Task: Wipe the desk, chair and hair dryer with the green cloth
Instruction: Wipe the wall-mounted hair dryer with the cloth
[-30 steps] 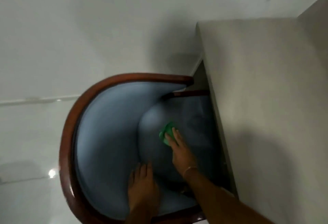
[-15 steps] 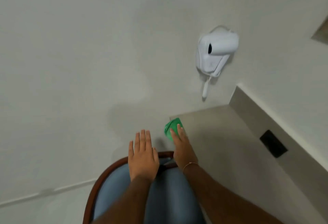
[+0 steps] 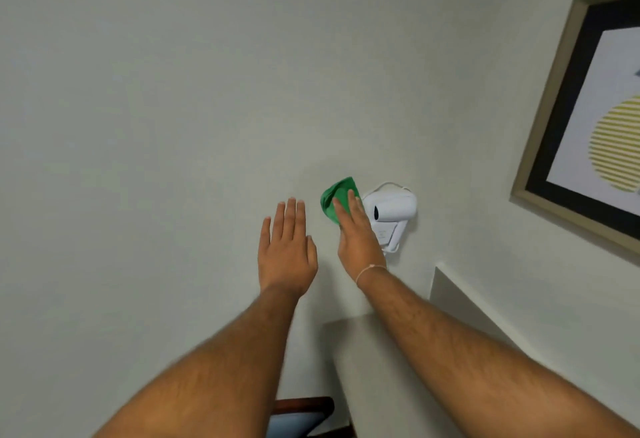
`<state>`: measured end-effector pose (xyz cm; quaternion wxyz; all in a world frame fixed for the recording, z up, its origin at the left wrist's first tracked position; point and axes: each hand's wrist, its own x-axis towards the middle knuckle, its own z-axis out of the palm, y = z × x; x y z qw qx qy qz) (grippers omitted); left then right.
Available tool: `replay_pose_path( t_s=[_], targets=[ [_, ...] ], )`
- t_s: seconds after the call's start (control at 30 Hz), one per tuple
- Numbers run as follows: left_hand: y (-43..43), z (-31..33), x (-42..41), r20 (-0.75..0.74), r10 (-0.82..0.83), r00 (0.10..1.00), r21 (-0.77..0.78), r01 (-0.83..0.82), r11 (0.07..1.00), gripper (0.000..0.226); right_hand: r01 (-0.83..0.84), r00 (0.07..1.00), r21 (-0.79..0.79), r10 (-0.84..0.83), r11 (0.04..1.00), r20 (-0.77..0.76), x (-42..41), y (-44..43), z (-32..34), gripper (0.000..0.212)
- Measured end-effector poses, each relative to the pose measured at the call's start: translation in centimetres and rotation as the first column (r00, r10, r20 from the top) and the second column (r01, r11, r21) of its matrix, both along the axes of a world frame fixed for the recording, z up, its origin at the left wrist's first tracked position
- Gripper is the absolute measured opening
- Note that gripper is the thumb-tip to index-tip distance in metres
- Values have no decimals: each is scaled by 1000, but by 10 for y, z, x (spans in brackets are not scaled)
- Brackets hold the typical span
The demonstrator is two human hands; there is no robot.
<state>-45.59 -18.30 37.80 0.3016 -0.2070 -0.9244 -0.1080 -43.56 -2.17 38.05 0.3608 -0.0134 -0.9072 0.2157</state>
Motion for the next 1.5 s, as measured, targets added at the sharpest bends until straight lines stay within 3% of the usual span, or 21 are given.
replay_pose_path(
  t_s=[0.3, 0.4, 0.5, 0.63, 0.83, 1.1, 1.27, 1.37, 1.5],
  targets=[
    [33, 38, 8, -49, -43, 998, 15, 43, 999, 69, 67, 993, 66, -60, 996, -106, 15, 36, 54, 72],
    [53, 25, 17, -41, -108, 993, 12, 109, 994, 69, 125, 989, 90, -118, 988, -84, 38, 55, 38, 75],
    [86, 0, 36, -16, -238, 971, -8, 238, 971, 68, 178, 984, 19, -178, 984, -18, 74, 84, 5, 83],
    [143, -47, 80, 74, -441, 894, -28, 444, 895, 68, 330, 944, -72, -327, 941, 49, 144, 130, -53, 73],
    [219, -147, 188, 282, -672, 685, -40, 708, 705, 70, 592, 802, -207, -545, 779, 245, 293, 182, -159, 63],
    [258, -262, 339, 575, -731, 367, -66, 911, 406, 71, 843, 536, -307, -664, 441, 521, 475, 173, -283, 71],
    [258, -309, 399, 685, -670, 287, -142, 954, 263, 70, 929, 367, -289, -667, 230, 648, 559, 135, -347, 70],
    [254, -328, 416, 730, -628, 269, -156, 961, 230, 70, 905, 392, -408, -596, 117, 701, 595, 106, -375, 61],
    [250, -337, 413, 748, -609, 264, -152, 961, 230, 71, 867, 374, -498, -663, 2, 648, 618, 91, -389, 49]
  ],
)
